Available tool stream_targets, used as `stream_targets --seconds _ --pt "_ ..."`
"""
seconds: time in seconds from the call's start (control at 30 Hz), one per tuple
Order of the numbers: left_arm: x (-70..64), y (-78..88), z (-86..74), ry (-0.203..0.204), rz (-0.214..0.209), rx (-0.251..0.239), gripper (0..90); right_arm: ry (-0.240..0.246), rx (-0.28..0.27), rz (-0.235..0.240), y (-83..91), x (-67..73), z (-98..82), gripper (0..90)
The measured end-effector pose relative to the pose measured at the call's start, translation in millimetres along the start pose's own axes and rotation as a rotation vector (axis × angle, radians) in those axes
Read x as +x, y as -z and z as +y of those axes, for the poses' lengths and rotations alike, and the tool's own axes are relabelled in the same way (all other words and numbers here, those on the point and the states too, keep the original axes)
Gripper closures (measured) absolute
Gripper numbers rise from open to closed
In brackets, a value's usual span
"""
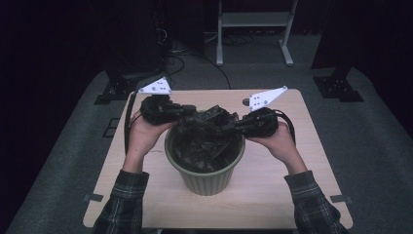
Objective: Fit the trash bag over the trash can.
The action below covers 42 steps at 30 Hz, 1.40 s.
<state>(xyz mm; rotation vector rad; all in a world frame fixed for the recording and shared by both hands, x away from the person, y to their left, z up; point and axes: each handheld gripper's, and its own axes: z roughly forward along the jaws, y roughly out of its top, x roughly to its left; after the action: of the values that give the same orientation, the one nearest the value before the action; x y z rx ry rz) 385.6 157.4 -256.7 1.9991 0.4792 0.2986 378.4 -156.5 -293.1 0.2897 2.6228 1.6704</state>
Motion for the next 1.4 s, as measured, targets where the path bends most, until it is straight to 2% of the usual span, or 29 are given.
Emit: stream_targets --seconds 0.03,0.07,0.1,0.2,0.23,0.27,0.3,0.33,0.5,0.57,0.6,0.67,0.7,0.77,0.8,0.87,0.9,0.97,1.0,1.03,1.07,1.17,1.2,1.23,1.27,1.33,1.37,1.4 --pt "5.2 9.3 -5.7 0.019 0.019 -0.011 88.9 -0.001 -0.002 0.001 1.9 0.0 -0.7 90.0" --pt "5.2 9.3 -5.7 0.019 0.019 -0.011 89.0 -0.001 -0.002 0.001 1.9 0.0 -0.7 90.0" --pt "8.0 16.7 -11.9 0.036 0.019 -0.026 88.9 -0.001 0.003 0.003 5.4 1.2 -2.3 90.0" --pt "7.0 19.2 -16.8 0.035 0.013 -0.026 88.9 0.005 0.006 0.018 6.4 3.5 -4.0 90.0" --pt "2.1 19.0 -21.5 0.022 0.028 -0.012 89.0 0.016 0.030 0.044 2.6 7.5 -5.3 88.3" --pt "0.1 18.9 -24.0 0.019 0.038 -0.005 88.9 0.025 0.042 0.046 0.6 10.1 -6.1 80.3" --pt "-1.0 19.4 -26.6 0.019 0.031 -0.006 88.9 0.031 0.038 0.035 0.1 11.8 -7.1 78.1" --pt "-2.2 19.8 -28.9 0.024 0.027 -0.012 88.9 0.027 0.030 0.045 1.0 11.7 -7.7 76.5" --pt "-6.4 21.5 -35.6 0.023 0.024 -0.011 89.0 0.013 -0.061 0.000 20.4 10.5 -3.9 70.0" --pt "-8.3 20.6 -36.7 0.022 0.020 -0.009 88.9 0.008 -0.080 -0.037 28.3 9.4 -0.5 66.3" --pt "-8.3 20.6 -36.7 0.022 0.020 -0.009 88.9 0.008 -0.080 -0.037 28.3 9.4 -0.5 66.3" --pt "-11.0 20.1 -37.8 0.021 0.016 -0.014 88.9 -0.013 -0.093 -0.109 33.9 5.8 4.4 59.0" --pt "-11.0 20.1 -37.8 0.021 0.016 -0.014 88.9 -0.013 -0.093 -0.109 33.9 5.8 4.4 59.0" --pt "-12.1 20.6 -38.8 0.022 0.017 -0.017 88.9 -0.022 -0.089 -0.158 32.8 2.6 5.4 56.4" --pt "-11.9 22.0 -39.9 0.025 0.021 -0.020 88.9 -0.049 -0.077 -0.141 28.1 -1.6 4.2 56.5" --pt "-11.4 22.8 -40.2 0.026 0.023 -0.020 88.8 -0.056 -0.060 -0.131 24.1 -2.9 3.2 56.6" --pt "-11.1 23.4 -40.4 0.030 0.025 -0.021 88.8 -0.068 -0.039 -0.105 15.8 -3.5 0.6 57.5" --pt "-10.0 24.7 -41.0 0.032 0.024 -0.022 88.5 -0.074 -0.036 -0.086 11.5 -3.4 -1.6 66.6" --pt "-10.0 24.7 -41.0 0.032 0.024 -0.022 88.0 -0.074 -0.036 -0.086 11.5 -3.4 -1.6 66.6" --pt "-9.7 25.0 -41.6 0.033 0.030 -0.017 87.2 -0.068 -0.021 -0.080 8.9 -3.1 -2.6 84.9" --pt "-9.7 25.6 -42.0 0.034 0.032 -0.018 86.2 -0.057 -0.005 -0.084 7.6 -2.9 -2.7 90.0" --pt "-10.1 26.9 -42.3 0.038 0.036 -0.026 82.1 -0.055 0.005 -0.091 6.0 -2.9 -2.3 90.0" --pt "-10.0 27.7 -41.8 0.041 0.036 -0.035 68.0 -0.053 0.004 -0.092 5.4 -2.9 -1.4 90.0" --pt "-9.8 28.9 -40.6 0.048 0.042 -0.048 61.3 -0.053 0.001 -0.091 5.3 -2.8 -0.8 90.0" --pt "-11.3 31.3 -35.8 0.040 0.037 -0.073 57.8 -0.052 0.001 -0.092 5.1 -2.4 0.0 90.0" --pt "-12.8 32.1 -32.2 0.035 0.037 -0.082 47.6 -0.048 0.003 -0.095 3.8 -2.2 1.6 90.0" --pt "-16.8 32.7 -23.8 0.015 0.024 -0.095 45.6 -0.047 0.004 -0.098 2.9 -2.2 2.3 90.0" --pt "-16.8 32.7 -23.8 0.015 0.024 -0.095 42.7 -0.047 0.008 -0.097 2.0 -2.4 3.0 90.0"
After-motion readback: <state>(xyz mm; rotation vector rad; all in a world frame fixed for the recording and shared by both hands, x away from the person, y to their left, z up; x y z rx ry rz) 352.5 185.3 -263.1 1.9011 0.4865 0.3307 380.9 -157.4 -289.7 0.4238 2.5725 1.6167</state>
